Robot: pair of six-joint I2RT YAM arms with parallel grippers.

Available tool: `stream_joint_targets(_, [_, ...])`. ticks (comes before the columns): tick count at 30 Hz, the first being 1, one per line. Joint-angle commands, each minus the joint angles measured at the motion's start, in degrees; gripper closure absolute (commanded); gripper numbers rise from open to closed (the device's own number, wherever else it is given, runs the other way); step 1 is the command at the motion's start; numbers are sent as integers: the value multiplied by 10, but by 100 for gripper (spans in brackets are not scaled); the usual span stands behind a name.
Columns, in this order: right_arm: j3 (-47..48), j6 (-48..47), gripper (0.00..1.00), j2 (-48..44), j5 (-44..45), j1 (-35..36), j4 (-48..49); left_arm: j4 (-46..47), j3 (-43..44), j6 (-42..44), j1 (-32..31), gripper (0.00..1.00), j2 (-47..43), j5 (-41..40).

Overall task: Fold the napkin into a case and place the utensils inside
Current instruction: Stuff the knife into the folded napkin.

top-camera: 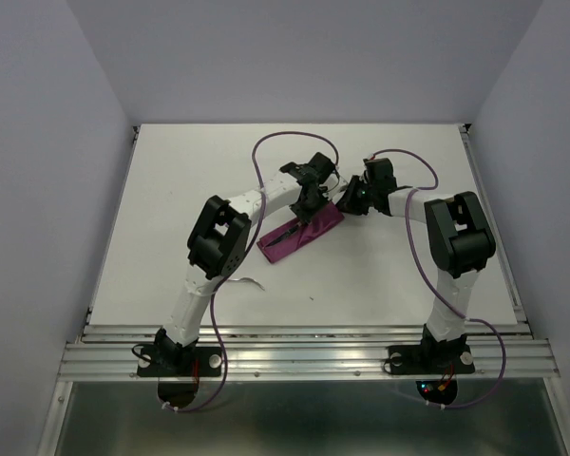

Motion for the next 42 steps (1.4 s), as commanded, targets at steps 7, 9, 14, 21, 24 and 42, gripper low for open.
stream_joint_targets(7, [-12,1,80,-12,-8,7,23,7,-1,24,4,100,-47,-18])
stream_joint_targets(9, [-12,1,80,-12,-8,7,23,5,2,25,3,100,-47,-18])
stream_joint_targets(14, [-11,-1,80,-11,-11,7,23,-13,16,32,3,100,-44,-47])
stream_joint_targets(21, [-11,-2,80,-11,-11,7,22,-20,24,38,4,100,-40,-56])
stream_joint_targets(24, [-11,-3,80,-11,-11,2,22,-19,25,37,3,100,-39,-59])
stream_joint_targets(42, [-15,-11,77,-29,3,2,14,-22,33,25,4,69,-49,-64])
